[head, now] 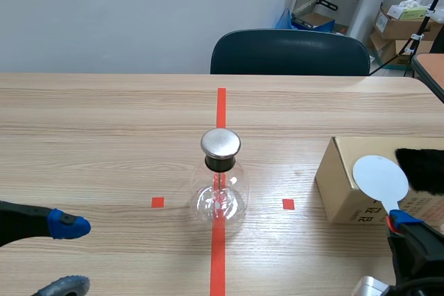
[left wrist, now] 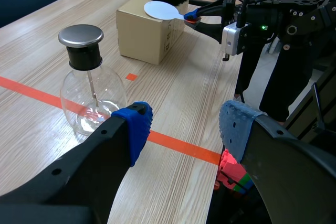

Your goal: Do the electroscope experiment

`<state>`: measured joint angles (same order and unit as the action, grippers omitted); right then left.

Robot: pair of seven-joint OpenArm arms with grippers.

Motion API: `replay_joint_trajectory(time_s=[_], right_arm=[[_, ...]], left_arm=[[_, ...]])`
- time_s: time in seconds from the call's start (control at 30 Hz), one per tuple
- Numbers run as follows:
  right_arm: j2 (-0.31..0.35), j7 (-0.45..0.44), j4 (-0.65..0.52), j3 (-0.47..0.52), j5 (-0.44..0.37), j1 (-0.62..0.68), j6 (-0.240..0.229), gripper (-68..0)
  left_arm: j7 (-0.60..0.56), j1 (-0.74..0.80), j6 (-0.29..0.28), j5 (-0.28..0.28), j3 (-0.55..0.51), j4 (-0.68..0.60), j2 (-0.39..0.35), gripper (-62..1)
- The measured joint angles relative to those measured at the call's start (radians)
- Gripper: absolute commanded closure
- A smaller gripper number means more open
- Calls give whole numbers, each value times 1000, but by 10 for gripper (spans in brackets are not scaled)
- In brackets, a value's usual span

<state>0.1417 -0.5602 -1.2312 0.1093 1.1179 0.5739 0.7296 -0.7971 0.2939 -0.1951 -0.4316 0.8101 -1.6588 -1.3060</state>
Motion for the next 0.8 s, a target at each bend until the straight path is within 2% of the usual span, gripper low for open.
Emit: replay_joint_trajectory(time_s=[0.07,0.1,0.33,0.57,0.6,0.8], right_arm=[[0,0,0,0,0,0,0,-44],[0,0,0,0,0,0,0,-78],[0,0,0,0,1,0,-4,-446],[0,0,-3,0,1,0,-5,-653],[0,0,-8,0,2,0,-5,-679],[0,0,-78,0,-4,0,-5,-679]], left_arm=[[0,0,0,0,0,0,-2,-317],[0,0,0,0,0,0,-2,-317],[0,0,0,0,0,0,-2,-317],[0,0,0,0,0,0,-2,-317],[0,0,0,0,0,0,-2,-317],[0,0,0,0,0,0,-2,-317]])
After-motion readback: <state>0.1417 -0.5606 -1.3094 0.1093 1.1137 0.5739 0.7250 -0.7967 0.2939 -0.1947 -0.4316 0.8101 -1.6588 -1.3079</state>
